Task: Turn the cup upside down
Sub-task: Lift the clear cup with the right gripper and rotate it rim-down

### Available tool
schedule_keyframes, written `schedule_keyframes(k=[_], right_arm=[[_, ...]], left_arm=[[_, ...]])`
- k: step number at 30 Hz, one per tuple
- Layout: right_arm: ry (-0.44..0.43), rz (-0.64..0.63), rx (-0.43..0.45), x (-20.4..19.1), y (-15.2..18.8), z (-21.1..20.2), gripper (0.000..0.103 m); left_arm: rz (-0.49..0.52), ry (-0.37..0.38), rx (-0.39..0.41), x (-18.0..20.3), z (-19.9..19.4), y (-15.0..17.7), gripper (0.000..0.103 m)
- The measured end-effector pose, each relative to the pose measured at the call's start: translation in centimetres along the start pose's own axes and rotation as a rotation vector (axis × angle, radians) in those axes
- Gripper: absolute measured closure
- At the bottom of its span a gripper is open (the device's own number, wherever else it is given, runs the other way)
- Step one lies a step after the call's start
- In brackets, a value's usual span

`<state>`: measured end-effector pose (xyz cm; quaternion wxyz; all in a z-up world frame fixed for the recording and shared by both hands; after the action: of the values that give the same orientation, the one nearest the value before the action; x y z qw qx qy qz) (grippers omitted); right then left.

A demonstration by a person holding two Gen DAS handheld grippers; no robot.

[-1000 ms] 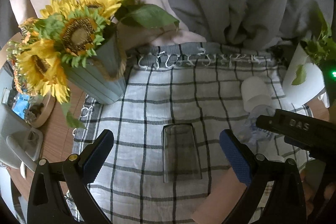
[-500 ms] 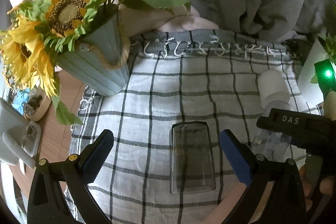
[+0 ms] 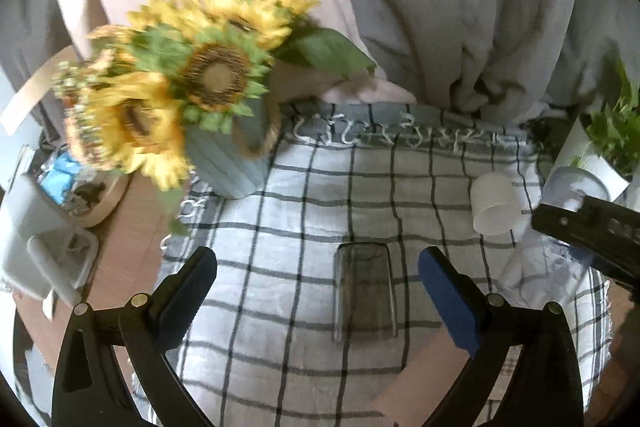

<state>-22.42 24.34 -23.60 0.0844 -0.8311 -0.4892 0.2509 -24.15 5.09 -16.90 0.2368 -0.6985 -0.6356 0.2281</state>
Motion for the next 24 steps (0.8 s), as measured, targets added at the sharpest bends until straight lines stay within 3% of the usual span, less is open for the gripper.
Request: schedule_keyframes(k=[5,11,17,24], right_arm=[[-0.021,-0.065,0.047,-1.4,1.9,-4.5,0.028],[-0.074,-0.147,0.009,-3.9,6.8,-6.5,0.028],[-0.122,-0.214,-0.081,-7.1,12.8,-5.1,0.028],[-0.130,-0.298,-0.243,-11.1,18.9,-0.6,0.028]], left_arm=[[-0.051,0.002,0.022,-2.6,-3.0,1.2,0.000],[-0.064,-0.030,0.022,-6.9,-5.6,3.9,0.000],[-0.075,-0.106,-0.020,-12.4,-6.5,7.6,0.000],[-0.114,-0.176,-0.135,-17.5,-4.4,11.9,0.000]])
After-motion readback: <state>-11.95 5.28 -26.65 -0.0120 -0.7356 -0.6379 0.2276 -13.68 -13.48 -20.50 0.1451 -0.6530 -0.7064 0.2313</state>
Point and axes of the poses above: each gripper's, at about its wrist camera, not at the fingertips, and z roughly the way its jaws point, x to its right, y to its underside, the point moved 7 cm from there along z, roughly the way its jaws point, and after that the axes turned 2 degrees about -z, right-handed, at the moved point
